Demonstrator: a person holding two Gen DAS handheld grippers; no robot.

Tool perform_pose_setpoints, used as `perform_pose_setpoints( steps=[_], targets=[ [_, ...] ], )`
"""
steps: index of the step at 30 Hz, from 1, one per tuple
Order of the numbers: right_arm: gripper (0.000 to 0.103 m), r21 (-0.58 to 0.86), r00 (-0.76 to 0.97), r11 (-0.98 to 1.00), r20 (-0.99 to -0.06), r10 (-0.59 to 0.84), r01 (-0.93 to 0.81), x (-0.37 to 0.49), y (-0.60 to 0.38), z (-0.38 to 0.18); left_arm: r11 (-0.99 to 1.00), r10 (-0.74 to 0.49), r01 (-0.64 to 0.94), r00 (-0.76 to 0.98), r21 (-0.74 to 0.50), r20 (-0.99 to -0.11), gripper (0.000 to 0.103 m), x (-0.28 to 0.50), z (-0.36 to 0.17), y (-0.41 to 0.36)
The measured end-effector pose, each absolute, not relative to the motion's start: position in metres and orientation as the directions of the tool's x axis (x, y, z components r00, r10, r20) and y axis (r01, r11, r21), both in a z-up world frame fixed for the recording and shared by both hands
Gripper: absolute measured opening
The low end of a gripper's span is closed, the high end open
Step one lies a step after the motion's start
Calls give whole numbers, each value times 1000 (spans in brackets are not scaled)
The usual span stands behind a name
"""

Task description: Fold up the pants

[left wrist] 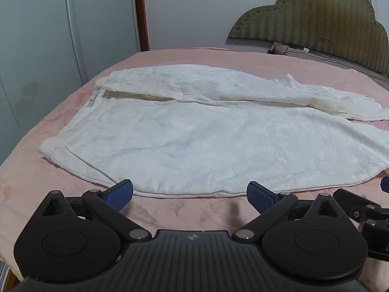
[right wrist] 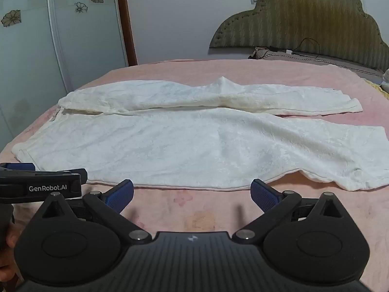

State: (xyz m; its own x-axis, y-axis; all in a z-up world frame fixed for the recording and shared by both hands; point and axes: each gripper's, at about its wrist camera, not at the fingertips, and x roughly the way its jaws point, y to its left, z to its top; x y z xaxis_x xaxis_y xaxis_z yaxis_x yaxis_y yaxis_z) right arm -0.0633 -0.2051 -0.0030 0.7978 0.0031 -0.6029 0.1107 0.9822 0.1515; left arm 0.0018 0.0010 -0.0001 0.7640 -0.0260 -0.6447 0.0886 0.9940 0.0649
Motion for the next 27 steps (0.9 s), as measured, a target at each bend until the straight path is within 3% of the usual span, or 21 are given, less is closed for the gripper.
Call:
perform_pose_setpoints(
  steps=[27],
  targets=[
    [103, 118, 789, 988, -614, -7, 101, -62, -200, -9, 992, -25, 96, 776, 78, -631, 101, -2, -5, -3]
  ],
)
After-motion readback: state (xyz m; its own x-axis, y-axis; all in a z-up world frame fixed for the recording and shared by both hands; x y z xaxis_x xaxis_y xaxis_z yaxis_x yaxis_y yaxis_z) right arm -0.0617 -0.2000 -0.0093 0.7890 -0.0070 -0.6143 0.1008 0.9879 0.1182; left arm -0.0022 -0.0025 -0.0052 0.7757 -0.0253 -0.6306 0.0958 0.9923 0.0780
